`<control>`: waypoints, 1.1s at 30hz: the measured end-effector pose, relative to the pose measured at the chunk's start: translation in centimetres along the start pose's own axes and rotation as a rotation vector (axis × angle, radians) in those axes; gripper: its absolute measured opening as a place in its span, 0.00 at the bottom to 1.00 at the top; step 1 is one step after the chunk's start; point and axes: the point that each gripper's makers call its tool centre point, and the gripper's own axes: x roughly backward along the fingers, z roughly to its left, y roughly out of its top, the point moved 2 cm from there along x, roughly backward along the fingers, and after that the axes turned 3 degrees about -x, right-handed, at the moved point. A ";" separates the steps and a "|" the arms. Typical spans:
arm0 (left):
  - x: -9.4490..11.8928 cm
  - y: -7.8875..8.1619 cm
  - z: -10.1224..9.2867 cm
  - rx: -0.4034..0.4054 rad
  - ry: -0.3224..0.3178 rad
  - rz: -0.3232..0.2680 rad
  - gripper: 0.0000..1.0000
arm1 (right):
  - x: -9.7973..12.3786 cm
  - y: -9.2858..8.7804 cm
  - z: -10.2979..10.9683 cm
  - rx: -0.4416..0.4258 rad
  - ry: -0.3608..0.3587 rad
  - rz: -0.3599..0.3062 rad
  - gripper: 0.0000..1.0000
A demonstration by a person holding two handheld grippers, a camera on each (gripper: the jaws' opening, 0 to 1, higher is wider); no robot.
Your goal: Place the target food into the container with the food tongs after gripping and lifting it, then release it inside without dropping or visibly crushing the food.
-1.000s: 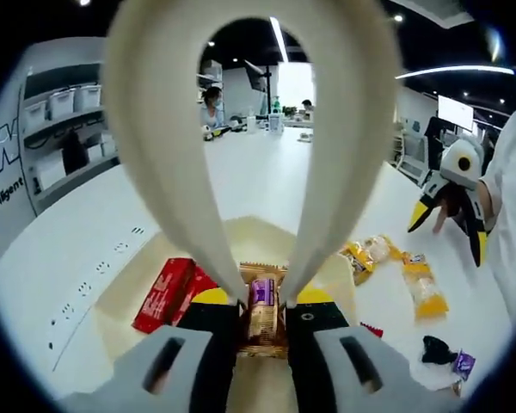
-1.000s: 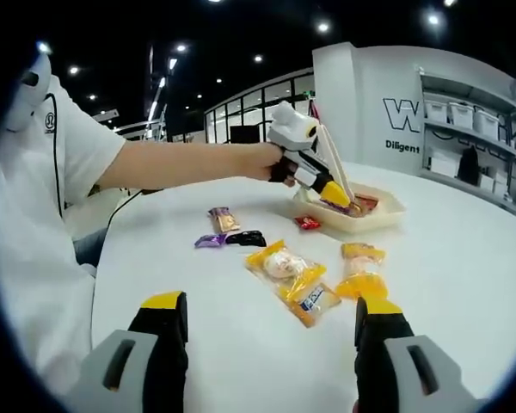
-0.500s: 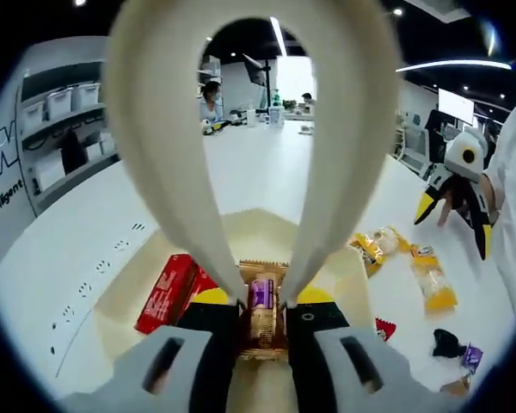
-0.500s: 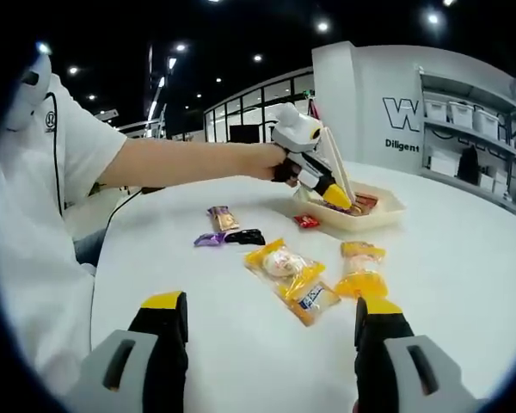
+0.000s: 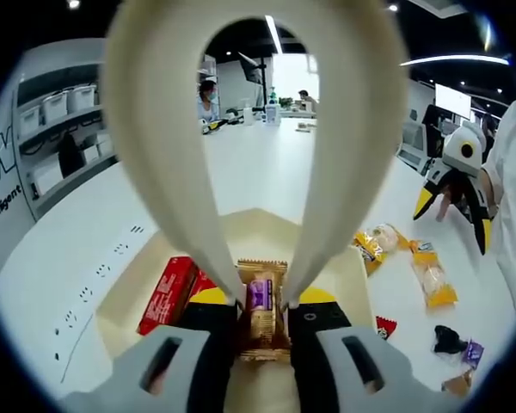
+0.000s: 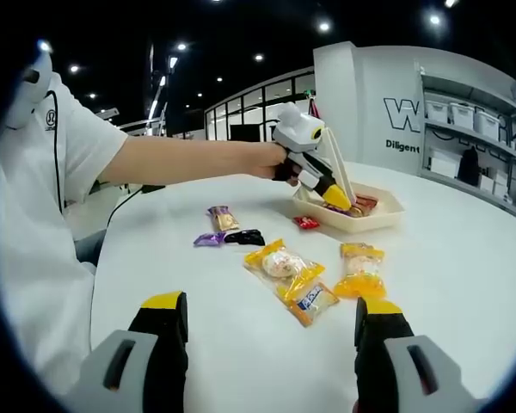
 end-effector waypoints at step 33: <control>6.2 -0.4 -0.8 -0.006 0.079 -0.029 0.23 | -0.4 0.5 0.7 0.018 0.016 -0.005 0.79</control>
